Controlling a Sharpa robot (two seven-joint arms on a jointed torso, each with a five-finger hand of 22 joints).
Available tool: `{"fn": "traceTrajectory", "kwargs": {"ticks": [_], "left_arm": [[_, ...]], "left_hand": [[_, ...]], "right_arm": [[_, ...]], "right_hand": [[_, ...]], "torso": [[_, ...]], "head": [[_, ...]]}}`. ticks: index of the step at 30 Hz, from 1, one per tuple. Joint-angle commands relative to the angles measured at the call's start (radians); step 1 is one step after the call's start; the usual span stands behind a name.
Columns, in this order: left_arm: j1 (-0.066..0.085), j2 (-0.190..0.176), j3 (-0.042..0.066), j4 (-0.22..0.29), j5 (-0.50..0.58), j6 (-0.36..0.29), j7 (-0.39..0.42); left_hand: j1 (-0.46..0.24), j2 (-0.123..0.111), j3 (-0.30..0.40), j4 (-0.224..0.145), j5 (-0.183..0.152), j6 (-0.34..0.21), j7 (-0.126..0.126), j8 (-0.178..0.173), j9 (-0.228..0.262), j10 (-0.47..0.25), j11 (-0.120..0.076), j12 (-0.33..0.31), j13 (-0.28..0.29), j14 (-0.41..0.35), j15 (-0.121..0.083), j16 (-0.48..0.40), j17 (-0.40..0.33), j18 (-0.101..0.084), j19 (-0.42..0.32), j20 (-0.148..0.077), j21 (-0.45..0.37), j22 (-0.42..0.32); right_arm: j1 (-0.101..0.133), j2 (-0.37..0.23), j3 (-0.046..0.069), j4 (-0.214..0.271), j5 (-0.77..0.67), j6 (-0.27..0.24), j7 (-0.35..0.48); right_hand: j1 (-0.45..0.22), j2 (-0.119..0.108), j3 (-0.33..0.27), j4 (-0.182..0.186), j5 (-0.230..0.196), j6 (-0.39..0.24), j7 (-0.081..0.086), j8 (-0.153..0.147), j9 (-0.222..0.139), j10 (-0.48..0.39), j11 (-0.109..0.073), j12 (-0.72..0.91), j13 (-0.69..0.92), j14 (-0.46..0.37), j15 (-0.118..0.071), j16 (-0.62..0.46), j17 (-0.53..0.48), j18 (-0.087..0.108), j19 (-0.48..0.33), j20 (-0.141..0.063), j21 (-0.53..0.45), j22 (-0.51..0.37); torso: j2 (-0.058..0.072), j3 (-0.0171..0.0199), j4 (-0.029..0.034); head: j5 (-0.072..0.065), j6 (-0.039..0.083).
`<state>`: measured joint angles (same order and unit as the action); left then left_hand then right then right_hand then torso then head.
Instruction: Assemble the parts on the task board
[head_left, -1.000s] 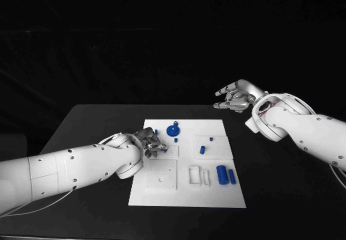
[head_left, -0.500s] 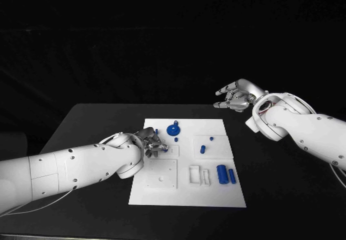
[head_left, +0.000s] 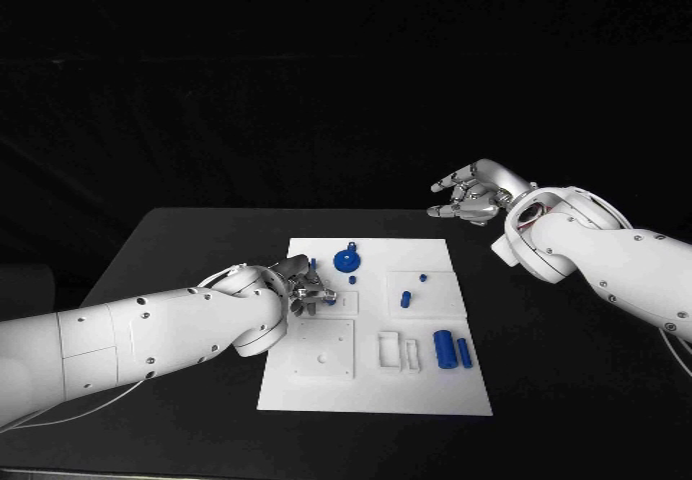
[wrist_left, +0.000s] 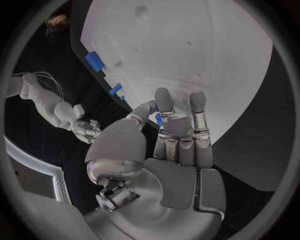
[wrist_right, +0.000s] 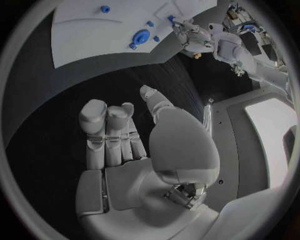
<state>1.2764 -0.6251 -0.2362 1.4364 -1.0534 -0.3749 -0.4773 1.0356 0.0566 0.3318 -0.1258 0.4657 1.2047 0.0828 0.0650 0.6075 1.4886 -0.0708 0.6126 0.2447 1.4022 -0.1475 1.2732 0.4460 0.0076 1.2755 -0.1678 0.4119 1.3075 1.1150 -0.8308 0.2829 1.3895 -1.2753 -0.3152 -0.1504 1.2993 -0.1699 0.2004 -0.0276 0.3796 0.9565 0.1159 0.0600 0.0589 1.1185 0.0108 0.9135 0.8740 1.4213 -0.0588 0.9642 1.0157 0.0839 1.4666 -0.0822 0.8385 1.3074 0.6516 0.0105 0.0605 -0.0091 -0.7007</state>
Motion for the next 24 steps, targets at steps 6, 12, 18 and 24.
{"fn": "traceTrajectory", "kwargs": {"ticks": [6, 12, 18, 24], "left_arm": [[-0.005, -0.002, -0.004, -0.001, -0.016, 0.059, -0.029], [-0.005, -0.005, -0.004, 0.0, -0.022, 0.062, -0.035], [-0.005, -0.008, -0.004, 0.0, -0.026, 0.061, -0.04], [-0.005, -0.009, -0.004, -0.001, -0.027, 0.064, -0.043]], "left_hand": [[0.02, 0.01, 0.003, 0.0, 0.002, 0.213, -0.128, 0.002, 0.026, 0.027, -0.024, 0.003, 0.001, 0.001, -0.007, 0.001, -0.003, -0.008, 0.005, 0.001, -0.006, 0.018], [0.021, 0.009, 0.003, 0.0, 0.002, 0.213, -0.128, 0.002, 0.025, 0.027, -0.023, 0.002, 0.001, 0.001, -0.007, 0.0, -0.003, -0.008, 0.005, 0.001, -0.007, 0.018], [0.021, 0.009, 0.003, 0.001, 0.004, 0.214, -0.128, 0.003, 0.025, 0.027, -0.024, 0.004, 0.001, 0.002, -0.007, 0.0, -0.003, -0.008, 0.006, 0.001, -0.007, 0.019], [0.021, 0.009, 0.004, 0.001, 0.006, 0.215, -0.129, 0.003, 0.025, 0.027, -0.024, 0.005, 0.002, 0.002, -0.008, 0.001, -0.003, -0.008, 0.006, 0.001, -0.007, 0.019]], "right_arm": [[-0.002, 0.001, 0.001, -0.001, -0.001, 0.014, 0.009], [-0.003, 0.001, 0.001, -0.002, 0.0, 0.015, 0.009], [-0.003, 0.001, 0.001, -0.004, 0.0, 0.015, 0.009], [-0.004, 0.001, 0.001, -0.005, 0.0, 0.016, 0.009]], "right_hand": [[-0.01, 0.003, -0.005, 0.004, 0.005, 0.007, 0.001, 0.0, 0.001, -0.001, -0.004, 0.003, -0.002, -0.001, -0.006, -0.005, 0.0, 0.012, 0.032, -0.001, -0.009, 0.101], [-0.01, 0.003, -0.005, 0.004, 0.005, 0.007, 0.001, 0.0, 0.001, -0.001, -0.004, 0.003, -0.002, -0.001, -0.006, -0.005, 0.0, 0.012, 0.032, -0.001, -0.009, 0.101], [-0.01, 0.003, -0.005, 0.004, 0.005, 0.007, 0.001, 0.0, 0.001, -0.001, -0.004, 0.003, -0.002, -0.001, -0.006, -0.005, 0.0, 0.012, 0.032, -0.001, -0.009, 0.101], [-0.01, 0.003, -0.005, 0.004, 0.005, 0.007, 0.001, 0.0, 0.001, -0.001, -0.004, 0.003, -0.002, -0.001, -0.006, -0.005, 0.0, 0.012, 0.032, -0.001, -0.009, 0.101]], "torso": [[0.0, -0.0003, 0.0004], [0.0, -0.0001, 0.0003], [0.0, -0.0006, 0.0004], [0.0, -0.0005, 0.0007]], "head": [[0.0, -0.004], [0.002, -0.003], [0.002, -0.004], [0.002, -0.005]]}}
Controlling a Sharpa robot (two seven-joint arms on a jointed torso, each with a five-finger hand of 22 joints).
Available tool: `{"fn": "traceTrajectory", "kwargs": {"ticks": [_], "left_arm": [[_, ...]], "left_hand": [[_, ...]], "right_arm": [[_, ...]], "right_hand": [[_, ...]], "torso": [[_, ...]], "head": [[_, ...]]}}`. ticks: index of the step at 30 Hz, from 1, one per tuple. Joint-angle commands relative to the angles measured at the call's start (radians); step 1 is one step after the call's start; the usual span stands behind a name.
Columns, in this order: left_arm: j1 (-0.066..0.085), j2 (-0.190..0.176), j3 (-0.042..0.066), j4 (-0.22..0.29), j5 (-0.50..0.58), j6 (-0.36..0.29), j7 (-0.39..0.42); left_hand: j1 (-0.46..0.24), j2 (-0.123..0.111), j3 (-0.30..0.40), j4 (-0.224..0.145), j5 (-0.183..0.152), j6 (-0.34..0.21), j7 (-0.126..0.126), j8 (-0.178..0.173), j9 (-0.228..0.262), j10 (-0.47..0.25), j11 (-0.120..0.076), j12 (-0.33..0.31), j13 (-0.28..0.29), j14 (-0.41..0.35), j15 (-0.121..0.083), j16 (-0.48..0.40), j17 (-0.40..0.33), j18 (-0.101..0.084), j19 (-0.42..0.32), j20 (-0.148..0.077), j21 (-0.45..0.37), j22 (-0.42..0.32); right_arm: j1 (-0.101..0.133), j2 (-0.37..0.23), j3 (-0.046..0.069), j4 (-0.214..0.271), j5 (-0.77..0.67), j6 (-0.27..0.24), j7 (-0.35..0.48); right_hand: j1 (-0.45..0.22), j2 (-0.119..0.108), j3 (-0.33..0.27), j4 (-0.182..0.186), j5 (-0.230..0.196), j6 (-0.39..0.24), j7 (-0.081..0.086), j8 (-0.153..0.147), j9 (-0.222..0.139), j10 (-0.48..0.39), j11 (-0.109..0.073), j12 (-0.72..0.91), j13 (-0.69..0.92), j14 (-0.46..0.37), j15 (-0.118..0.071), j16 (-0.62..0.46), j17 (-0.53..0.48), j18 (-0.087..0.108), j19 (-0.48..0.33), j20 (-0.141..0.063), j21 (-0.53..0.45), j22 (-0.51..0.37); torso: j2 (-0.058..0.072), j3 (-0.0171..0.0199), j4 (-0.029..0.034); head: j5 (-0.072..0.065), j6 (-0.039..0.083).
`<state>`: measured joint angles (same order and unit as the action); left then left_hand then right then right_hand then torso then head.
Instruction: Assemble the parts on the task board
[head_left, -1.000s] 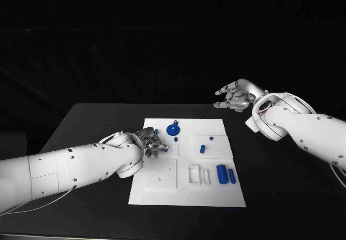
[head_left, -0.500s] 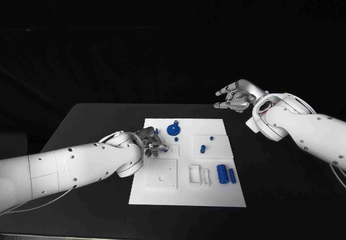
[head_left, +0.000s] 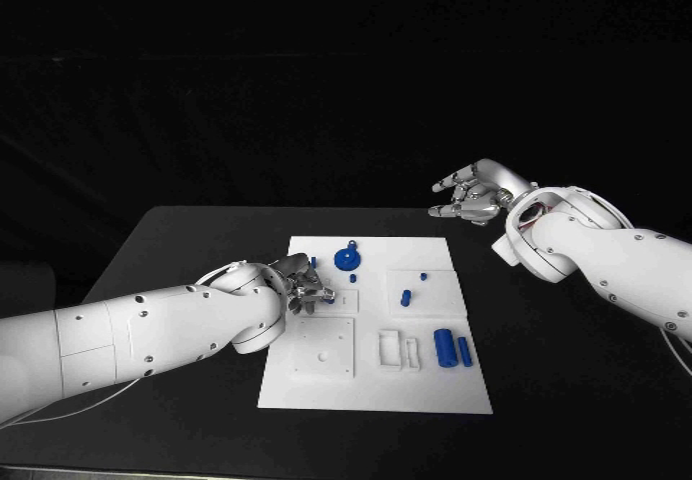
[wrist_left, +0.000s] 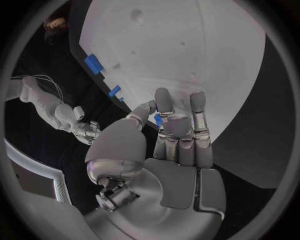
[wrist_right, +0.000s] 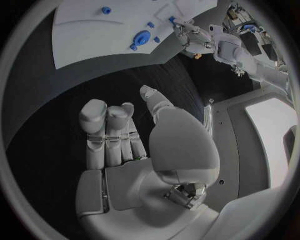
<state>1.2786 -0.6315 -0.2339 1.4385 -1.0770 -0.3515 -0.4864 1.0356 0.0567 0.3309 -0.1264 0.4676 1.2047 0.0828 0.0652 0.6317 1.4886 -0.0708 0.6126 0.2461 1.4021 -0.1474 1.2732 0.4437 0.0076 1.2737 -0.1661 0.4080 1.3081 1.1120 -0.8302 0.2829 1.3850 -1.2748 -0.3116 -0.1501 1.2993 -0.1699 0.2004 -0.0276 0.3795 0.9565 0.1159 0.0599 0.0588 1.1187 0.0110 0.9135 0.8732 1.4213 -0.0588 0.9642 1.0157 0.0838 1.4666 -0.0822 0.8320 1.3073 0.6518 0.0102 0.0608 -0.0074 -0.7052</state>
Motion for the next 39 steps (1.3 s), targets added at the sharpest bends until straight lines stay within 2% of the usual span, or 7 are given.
{"fn": "traceTrajectory", "kwargs": {"ticks": [1, 9, 15, 20, 26, 30, 39], "left_arm": [[-0.007, -0.002, -0.006, -0.004, -0.004, 0.041, -0.035], [-0.007, 0.0, -0.006, -0.007, -0.009, 0.066, -0.043], [-0.007, 0.005, -0.006, -0.009, -0.01, 0.102, -0.045], [-0.007, 0.011, -0.006, -0.011, -0.01, 0.118, -0.043], [-0.007, 0.018, -0.006, -0.015, -0.01, 0.128, -0.041], [-0.007, 0.022, -0.006, -0.018, -0.011, 0.132, -0.041], [-0.007, 0.028, -0.006, -0.024, -0.013, 0.137, -0.04]], "left_hand": [[0.021, 0.009, 0.004, 0.001, 0.004, 0.215, -0.129, 0.003, 0.001, 0.027, -0.024, 0.005, 0.001, 0.002, -0.008, 0.001, -0.001, -0.008, 0.008, -0.001, -0.003, 0.018], [0.022, 0.006, 0.004, -0.001, 0.002, 0.216, -0.129, 0.003, 0.0, 0.027, -0.023, 0.007, 0.002, 0.001, -0.008, 0.002, -0.001, -0.008, 0.008, -0.001, -0.003, 0.018], [0.025, 0.0, -0.008, -0.005, -0.021, 0.223, -0.13, 0.003, 0.003, 0.026, -0.022, 0.016, 0.007, 0.003, -0.007, 0.008, 0.001, -0.008, 0.007, 0.0, -0.002, 0.018], [0.024, -0.001, -0.018, -0.005, -0.026, 0.23, -0.132, 0.005, 0.009, 0.027, -0.022, 0.024, 0.011, 0.003, -0.007, 0.015, 0.009, -0.008, 0.008, 0.001, -0.001, 0.019], [0.022, 0.003, -0.035, -0.006, -0.027, 0.236, -0.135, 0.013, 0.045, 0.027, -0.021, 0.043, 0.015, 0.004, -0.006, 0.034, 0.022, -0.008, 0.007, 0.002, 0.005, 0.019], [0.021, 0.004, -0.034, -0.008, -0.026, 0.239, -0.137, 0.015, 0.053, 0.027, -0.022, 0.048, 0.014, 0.004, -0.007, 0.039, 0.03, -0.008, 0.007, 0.001, 0.007, 0.019], [0.001, 0.019, -0.028, -0.01, -0.024, 0.242, -0.141, 0.02, 0.098, 0.027, -0.024, 0.058, 0.001, 0.005, -0.007, 0.052, 0.045, -0.008, 0.006, 0.002, 0.013, 0.019]], "right_arm": [[-0.001, 0.001, 0.001, 0.0, -0.001, 0.012, 0.009], [-0.002, 0.0, 0.001, -0.001, -0.001, 0.013, 0.009], [-0.002, 0.001, 0.001, -0.001, -0.001, 0.014, 0.009], [-0.003, 0.001, 0.001, -0.002, -0.001, 0.015, 0.009], [-0.005, 0.003, 0.001, -0.004, -0.001, 0.015, 0.01], [-0.007, 0.004, 0.001, -0.004, -0.001, 0.016, 0.01], [-0.008, 0.005, 0.001, -0.005, 0.0, 0.016, 0.01]], "right_hand": [[-0.01, 0.003, -0.005, 0.004, 0.005, 0.007, 0.001, 0.0, 0.001, -0.002, -0.004, 0.004, -0.001, -0.001, -0.006, -0.005, 0.0, 0.012, 0.032, -0.001, -0.003, 0.101], [-0.011, 0.004, -0.006, 0.004, 0.007, 0.008, 0.001, 0.0, 0.001, -0.002, -0.005, 0.003, -0.001, -0.001, -0.006, -0.007, -0.001, 0.012, 0.032, -0.001, -0.007, 0.1], [-0.011, 0.004, -0.006, 0.004, 0.007, 0.008, 0.001, 0.0, 0.001, -0.002, -0.005, 0.003, -0.001, -0.001, -0.006, -0.007, -0.001, 0.012, 0.032, -0.001, -0.007, 0.1], [-0.011, 0.004, -0.006, 0.004, 0.007, 0.008, 0.001, 0.0, 0.001, -0.002, -0.005, 0.003, -0.001, -0.001, -0.006, -0.007, -0.001, 0.012, 0.032, -0.001, -0.007, 0.1], [-0.012, 0.004, -0.006, 0.005, 0.008, 0.008, 0.001, 0.0, 0.001, -0.002, -0.004, 0.003, -0.001, -0.001, -0.006, -0.009, -0.002, 0.012, 0.032, -0.002, -0.009, 0.1], [-0.012, 0.004, -0.006, 0.005, 0.008, 0.008, 0.001, 0.0, 0.001, -0.002, -0.004, 0.003, -0.001, -0.001, -0.006, -0.009, -0.002, 0.012, 0.032, -0.002, -0.009, 0.1], [-0.012, 0.003, -0.006, 0.005, 0.013, 0.004, 0.001, 0.0, 0.001, -0.002, -0.004, 0.003, -0.002, -0.001, -0.006, -0.011, -0.003, 0.012, 0.033, -0.002, -0.012, 0.1]], "torso": [[0.0, -0.0001, 0.0003], [0.0, 0.0008, -0.0005], [0.0, 0.0015, -0.0006], [0.0, 0.0014, -0.0011], [0.0, 0.0022, -0.0007], [0.0, 0.0027, -0.0004], [0.0, 0.0017, -0.001]], "head": [[0.0, -0.001], [0.001, 0.0], [0.001, -0.001], [0.001, -0.002], [0.001, -0.003], [0.002, -0.003], [0.001, -0.002]]}}
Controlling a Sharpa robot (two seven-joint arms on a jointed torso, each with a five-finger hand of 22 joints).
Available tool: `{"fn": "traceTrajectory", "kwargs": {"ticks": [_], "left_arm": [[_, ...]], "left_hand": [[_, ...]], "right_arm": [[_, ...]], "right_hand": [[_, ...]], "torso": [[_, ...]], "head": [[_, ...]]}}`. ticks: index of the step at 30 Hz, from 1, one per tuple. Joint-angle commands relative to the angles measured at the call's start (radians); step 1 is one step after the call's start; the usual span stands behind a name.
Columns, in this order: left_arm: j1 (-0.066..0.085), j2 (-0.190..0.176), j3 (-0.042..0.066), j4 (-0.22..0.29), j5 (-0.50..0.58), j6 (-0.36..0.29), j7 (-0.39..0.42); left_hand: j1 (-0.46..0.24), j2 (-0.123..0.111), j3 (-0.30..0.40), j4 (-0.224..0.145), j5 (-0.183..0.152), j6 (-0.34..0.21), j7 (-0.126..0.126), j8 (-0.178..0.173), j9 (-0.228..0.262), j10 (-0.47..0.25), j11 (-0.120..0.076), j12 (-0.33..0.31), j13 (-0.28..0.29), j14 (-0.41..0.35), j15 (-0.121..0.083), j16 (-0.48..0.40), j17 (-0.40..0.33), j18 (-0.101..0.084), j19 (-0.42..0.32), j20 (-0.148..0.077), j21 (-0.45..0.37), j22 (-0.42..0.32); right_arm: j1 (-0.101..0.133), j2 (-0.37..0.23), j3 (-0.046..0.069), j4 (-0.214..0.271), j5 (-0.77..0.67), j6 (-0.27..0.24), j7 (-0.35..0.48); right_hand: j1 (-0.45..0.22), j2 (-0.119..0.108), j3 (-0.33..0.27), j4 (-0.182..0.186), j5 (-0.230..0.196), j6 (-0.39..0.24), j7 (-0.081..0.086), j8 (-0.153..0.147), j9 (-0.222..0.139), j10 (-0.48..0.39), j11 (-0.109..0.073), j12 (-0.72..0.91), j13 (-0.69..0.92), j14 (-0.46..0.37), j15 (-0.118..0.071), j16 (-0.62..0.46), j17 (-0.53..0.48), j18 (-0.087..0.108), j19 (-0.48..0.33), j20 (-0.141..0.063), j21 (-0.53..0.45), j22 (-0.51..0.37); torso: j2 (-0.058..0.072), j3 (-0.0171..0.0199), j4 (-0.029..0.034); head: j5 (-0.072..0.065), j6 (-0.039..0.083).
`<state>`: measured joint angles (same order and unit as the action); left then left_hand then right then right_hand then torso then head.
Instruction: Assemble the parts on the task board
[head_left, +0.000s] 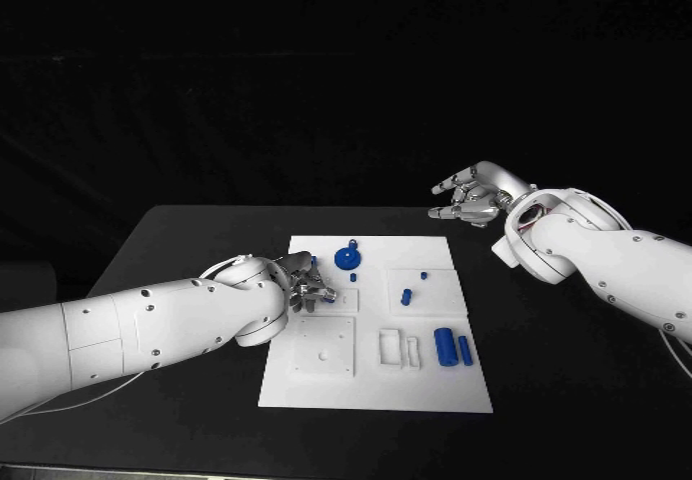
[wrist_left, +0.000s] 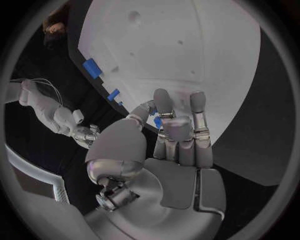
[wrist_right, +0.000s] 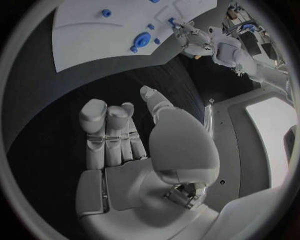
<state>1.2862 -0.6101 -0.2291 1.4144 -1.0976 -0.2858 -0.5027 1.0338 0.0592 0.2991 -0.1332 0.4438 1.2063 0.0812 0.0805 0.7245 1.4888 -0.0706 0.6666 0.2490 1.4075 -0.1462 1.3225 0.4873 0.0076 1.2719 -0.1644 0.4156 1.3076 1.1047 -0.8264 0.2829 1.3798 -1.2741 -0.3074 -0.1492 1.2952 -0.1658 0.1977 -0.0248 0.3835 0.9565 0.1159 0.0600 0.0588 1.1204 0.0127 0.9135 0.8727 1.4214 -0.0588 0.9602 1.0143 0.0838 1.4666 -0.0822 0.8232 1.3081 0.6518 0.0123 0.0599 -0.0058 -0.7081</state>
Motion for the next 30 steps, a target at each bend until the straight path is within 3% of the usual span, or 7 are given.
{"fn": "traceTrajectory", "kwargs": {"ticks": [1, 11, 18, 30], "left_arm": [[-0.015, 0.008, -0.011, 0.0, 0.008, 0.072, -0.024], [-0.015, 0.012, -0.011, -0.005, 0.008, 0.066, -0.025], [-0.015, 0.014, -0.011, -0.009, 0.013, 0.06, -0.024], [-0.015, 0.015, -0.011, -0.01, 0.014, 0.065, -0.024]], "left_hand": [[-0.002, 0.018, 0.006, -0.006, 0.0, 0.241, -0.14, 0.006, 0.011, 0.026, -0.024, 0.005, -0.004, -0.001, -0.008, 0.004, 0.002, -0.008, 0.007, 0.001, 0.006, 0.019], [-0.054, 0.038, 0.038, -0.037, 0.03, 0.242, -0.144, 0.014, 0.067, 0.027, -0.026, 0.015, -0.018, 0.001, -0.008, 0.014, 0.017, -0.008, 0.005, 0.0, 0.014, 0.02], [-0.085, 0.053, 0.041, -0.032, 0.007, 0.246, -0.147, 0.022, 0.101, 0.027, -0.026, 0.017, -0.033, 0.001, -0.008, 0.015, 0.022, -0.008, 0.004, 0.002, 0.016, 0.019], [-0.061, 0.045, 0.036, -0.025, 0.002, 0.244, -0.147, 0.019, 0.118, 0.027, -0.026, 0.021, -0.055, 0.001, -0.007, 0.011, 0.016, -0.008, 0.005, 0.002, 0.015, 0.019]], "right_arm": [[-0.001, 0.001, 0.001, 0.0, 0.0, 0.011, 0.009], [-0.002, 0.002, 0.001, -0.001, 0.0, 0.012, 0.01], [-0.002, 0.003, 0.001, -0.004, 0.001, 0.012, 0.01], [-0.003, 0.003, 0.001, -0.004, 0.001, 0.015, 0.01]], "right_hand": [[-0.008, -0.001, -0.004, 0.002, 0.009, 0.004, 0.001, 0.0, 0.001, -0.004, -0.006, 0.003, -0.001, -0.001, -0.006, -0.007, -0.002, 0.012, 0.033, -0.002, -0.003, 0.099], [-0.009, -0.002, -0.002, 0.001, 0.023, 0.005, 0.001, 0.0, 0.001, -0.004, -0.006, 0.003, -0.001, -0.001, -0.007, -0.006, -0.001, 0.012, 0.033, -0.002, -0.003, 0.099], [-0.009, -0.002, 0.001, 0.0, 0.031, 0.005, 0.002, 0.0, 0.001, -0.004, -0.007, 0.002, -0.002, -0.001, -0.007, -0.007, -0.001, 0.012, 0.033, -0.002, -0.004, 0.099], [-0.011, -0.002, 0.004, -0.002, 0.04, 0.006, 0.001, 0.0, 0.001, -0.004, -0.007, 0.002, -0.002, -0.001, -0.007, -0.007, -0.001, 0.012, 0.033, -0.002, -0.005, 0.099]], "torso": [[0.0, -0.0003, -0.0001], [0.0, -0.0007, 0.0006], [0.0, -0.0009, 0.0005], [0.0, -0.0009, 0.0004]], "head": [[-0.001, 0.001], [0.0, 0.0], [0.001, -0.001], [-0.001, -0.001]]}}
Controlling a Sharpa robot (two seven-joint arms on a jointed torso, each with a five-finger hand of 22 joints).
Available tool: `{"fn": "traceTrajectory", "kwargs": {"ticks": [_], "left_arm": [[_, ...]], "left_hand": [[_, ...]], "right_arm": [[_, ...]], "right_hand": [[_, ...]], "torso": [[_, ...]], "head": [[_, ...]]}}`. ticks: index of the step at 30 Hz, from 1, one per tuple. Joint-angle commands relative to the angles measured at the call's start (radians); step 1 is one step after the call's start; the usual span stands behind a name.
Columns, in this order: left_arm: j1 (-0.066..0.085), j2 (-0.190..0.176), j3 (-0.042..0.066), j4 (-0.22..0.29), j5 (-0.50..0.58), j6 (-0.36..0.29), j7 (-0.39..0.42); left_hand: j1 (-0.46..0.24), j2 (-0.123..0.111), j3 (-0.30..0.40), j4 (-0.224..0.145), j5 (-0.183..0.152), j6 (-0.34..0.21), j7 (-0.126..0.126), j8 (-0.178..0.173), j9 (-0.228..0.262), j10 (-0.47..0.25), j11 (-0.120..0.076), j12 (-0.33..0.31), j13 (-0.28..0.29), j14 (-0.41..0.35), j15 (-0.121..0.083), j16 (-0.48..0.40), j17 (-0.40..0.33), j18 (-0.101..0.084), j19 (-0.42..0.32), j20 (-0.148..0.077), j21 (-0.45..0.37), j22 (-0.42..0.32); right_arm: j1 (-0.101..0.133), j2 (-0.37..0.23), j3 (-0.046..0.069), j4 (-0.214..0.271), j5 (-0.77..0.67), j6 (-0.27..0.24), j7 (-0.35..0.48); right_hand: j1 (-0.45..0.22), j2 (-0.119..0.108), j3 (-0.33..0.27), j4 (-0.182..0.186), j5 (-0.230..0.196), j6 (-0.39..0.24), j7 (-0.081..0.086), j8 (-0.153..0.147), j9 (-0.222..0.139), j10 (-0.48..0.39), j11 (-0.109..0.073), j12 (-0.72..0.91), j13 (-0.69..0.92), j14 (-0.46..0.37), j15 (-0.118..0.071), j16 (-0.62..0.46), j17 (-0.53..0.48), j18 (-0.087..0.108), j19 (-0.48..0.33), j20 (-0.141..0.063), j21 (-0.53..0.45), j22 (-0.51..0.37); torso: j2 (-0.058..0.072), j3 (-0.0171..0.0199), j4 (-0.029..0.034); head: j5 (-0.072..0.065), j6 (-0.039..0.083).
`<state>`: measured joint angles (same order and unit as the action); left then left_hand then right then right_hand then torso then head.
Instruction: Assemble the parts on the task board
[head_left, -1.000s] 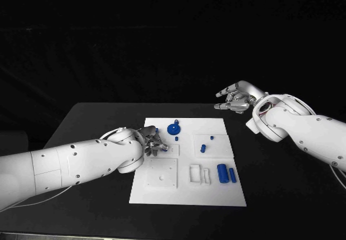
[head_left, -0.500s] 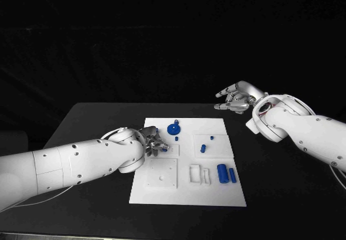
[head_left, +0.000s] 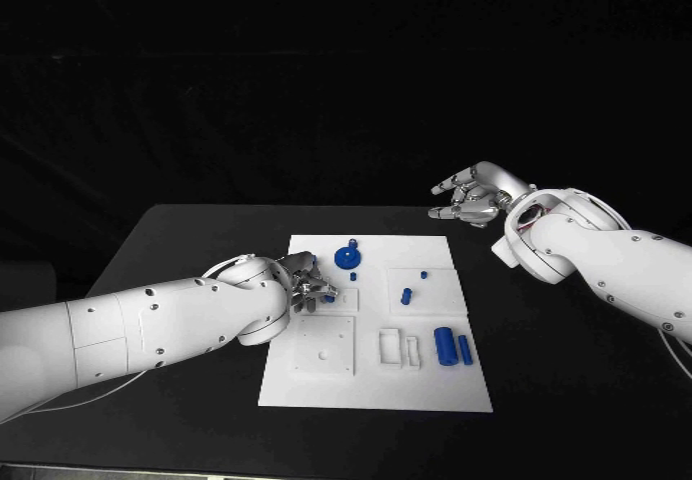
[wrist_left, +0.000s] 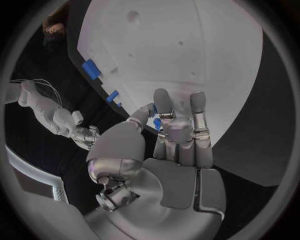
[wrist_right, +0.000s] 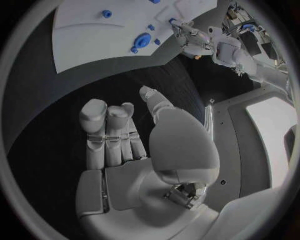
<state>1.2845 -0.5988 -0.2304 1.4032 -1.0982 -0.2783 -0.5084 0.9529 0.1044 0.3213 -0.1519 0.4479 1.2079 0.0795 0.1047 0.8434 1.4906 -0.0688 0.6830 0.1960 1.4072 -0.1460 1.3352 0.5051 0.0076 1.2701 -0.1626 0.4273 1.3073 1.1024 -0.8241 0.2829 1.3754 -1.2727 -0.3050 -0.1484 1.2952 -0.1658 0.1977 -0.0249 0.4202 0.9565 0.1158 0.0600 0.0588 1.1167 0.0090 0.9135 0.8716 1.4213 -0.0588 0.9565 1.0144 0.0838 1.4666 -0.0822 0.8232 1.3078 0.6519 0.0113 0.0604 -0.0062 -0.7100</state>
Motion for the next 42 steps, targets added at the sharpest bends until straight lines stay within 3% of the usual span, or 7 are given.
{"fn": "traceTrajectory", "kwargs": {"ticks": [1, 6, 12, 20, 28, 34, 42], "left_arm": [[-0.013, 0.004, -0.009, 0.0, 0.014, 0.059, -0.019], [-0.013, 0.005, -0.009, -0.002, 0.014, 0.07, -0.024], [-0.013, 0.006, -0.009, -0.007, 0.014, 0.077, -0.029], [-0.013, 0.009, -0.009, -0.014, 0.014, 0.073, -0.03], [-0.013, 0.008, -0.009, -0.021, 0.012, 0.064, -0.03], [-0.013, 0.003, -0.008, -0.02, 0.012, 0.058, -0.023], [-0.013, -0.009, -0.002, -0.004, 0.031, 0.062, -0.003]], "left_hand": [[0.022, -0.002, 0.013, -0.006, -0.005, 0.241, -0.145, -0.007, -0.001, 0.025, -0.028, 0.003, -0.003, 0.001, -0.008, -0.002, -0.004, -0.008, 0.006, 0.0, 0.003, 0.019], [0.038, -0.029, -0.03, 0.015, -0.148, 0.24, -0.144, -0.013, -0.005, 0.025, -0.026, -0.003, -0.01, -0.002, -0.006, -0.013, -0.023, -0.008, 0.004, 0.002, -0.001, 0.018], [0.074, -0.105, -0.143, 0.128, -0.232, 0.242, -0.148, -0.022, -0.013, 0.025, -0.026, -0.01, -0.016, -0.003, -0.006, -0.024, -0.043, -0.008, 0.008, 0.003, -0.012, 0.018], [0.118, -0.188, -0.119, 0.262, -0.249, 0.249, -0.146, -0.024, -0.017, 0.024, -0.026, -0.011, -0.02, -0.003, -0.006, -0.025, -0.048, -0.008, 0.013, 0.003, -0.02, 0.019], [0.126, -0.214, -0.112, 0.302, -0.261, 0.251, -0.146, -0.024, -0.017, 0.025, -0.026, -0.012, -0.021, -0.004, -0.006, -0.027, -0.052, -0.008, 0.012, 0.003, -0.022, 0.019], [0.133, -0.269, -0.114, 0.376, -0.38, 0.26, -0.145, -0.024, -0.019, 0.026, -0.025, -0.014, -0.023, -0.005, -0.006, -0.031, -0.058, -0.008, 0.013, 0.003, -0.023, 0.019], [0.171, -0.283, -0.253, 0.385, -0.358, 0.251, -0.139, -0.031, -0.034, 0.025, -0.021, -0.037, -0.032, -0.015, -0.002, -0.047, -0.076, -0.008, 0.006, 0.006, -0.034, 0.017]], "right_arm": [[-0.001, 0.001, 0.001, 0.0, 0.0, 0.013, 0.009], [-0.001, -0.001, 0.001, 0.001, 0.0, 0.012, 0.009], [-0.001, -0.002, 0.001, 0.001, 0.001, 0.012, 0.009], [-0.001, -0.002, 0.001, 0.001, 0.001, 0.011, 0.01], [-0.001, -0.003, 0.001, 0.002, 0.002, 0.009, 0.01], [-0.002, -0.004, 0.001, 0.001, 0.003, 0.007, 0.011], [-0.003, -0.005, 0.001, 0.001, 0.004, 0.007, 0.012]], "right_hand": [[-0.011, -0.002, 0.004, -0.002, 0.003, 0.006, 0.002, 0.0, 0.001, 0.0, -0.003, 0.002, -0.001, -0.001, -0.007, -0.003, -0.001, 0.012, 0.033, -0.002, -0.005, 0.099], [-0.014, -0.003, 0.004, -0.002, 0.002, 0.006, 0.002, 0.0, 0.001, -0.001, -0.003, 0.002, -0.001, -0.001, -0.007, -0.004, -0.001, 0.012, 0.033, -0.002, -0.006, 0.099], [-0.015, -0.003, 0.003, -0.001, 0.002, 0.005, 0.001, 0.0, 0.001, -0.001, -0.003, 0.001, -0.001, -0.002, -0.007, -0.006, -0.003, 0.012, 0.033, -0.002, -0.007, 0.099], [-0.016, -0.003, 0.002, 0.0, 0.002, 0.002, 0.002, -0.001, 0.001, 0.0, -0.003, 0.001, -0.001, -0.002, -0.007, -0.006, -0.003, 0.012, 0.033, -0.002, -0.007, 0.099], [-0.019, -0.003, -0.004, 0.003, 0.0, 0.003, 0.001, 0.0, 0.001, 0.0, -0.003, 0.001, -0.001, -0.002, -0.007, -0.007, -0.004, 0.012, 0.033, -0.002, -0.008, 0.099], [-0.018, -0.002, -0.008, 0.005, -0.002, 0.002, 0.001, 0.0, 0.001, 0.0, -0.002, 0.001, -0.002, -0.001, -0.007, -0.008, -0.004, 0.013, 0.033, -0.002, -0.01, 0.098], [-0.018, -0.002, -0.008, 0.005, -0.002, 0.002, 0.001, 0.0, 0.001, 0.0, -0.002, 0.001, -0.002, -0.001, -0.007, -0.008, -0.004, 0.013, 0.033, -0.002, -0.01, 0.098]], "torso": [[0.0, 0.0, -0.0002], [0.0, 0.0001, -0.0002], [0.0, -0.0003, 0.0001], [0.0, -0.0004, 0.0004], [0.0, -0.0005, 0.0004], [0.0, -0.0011, 0.0002], [-0.001, -0.0017, 0.0004]], "head": [[-0.001, 0.001], [-0.002, -0.001], [-0.004, -0.003], [-0.006, -0.003], [-0.007, -0.003], [-0.007, -0.003], [-0.008, 0.001]]}}
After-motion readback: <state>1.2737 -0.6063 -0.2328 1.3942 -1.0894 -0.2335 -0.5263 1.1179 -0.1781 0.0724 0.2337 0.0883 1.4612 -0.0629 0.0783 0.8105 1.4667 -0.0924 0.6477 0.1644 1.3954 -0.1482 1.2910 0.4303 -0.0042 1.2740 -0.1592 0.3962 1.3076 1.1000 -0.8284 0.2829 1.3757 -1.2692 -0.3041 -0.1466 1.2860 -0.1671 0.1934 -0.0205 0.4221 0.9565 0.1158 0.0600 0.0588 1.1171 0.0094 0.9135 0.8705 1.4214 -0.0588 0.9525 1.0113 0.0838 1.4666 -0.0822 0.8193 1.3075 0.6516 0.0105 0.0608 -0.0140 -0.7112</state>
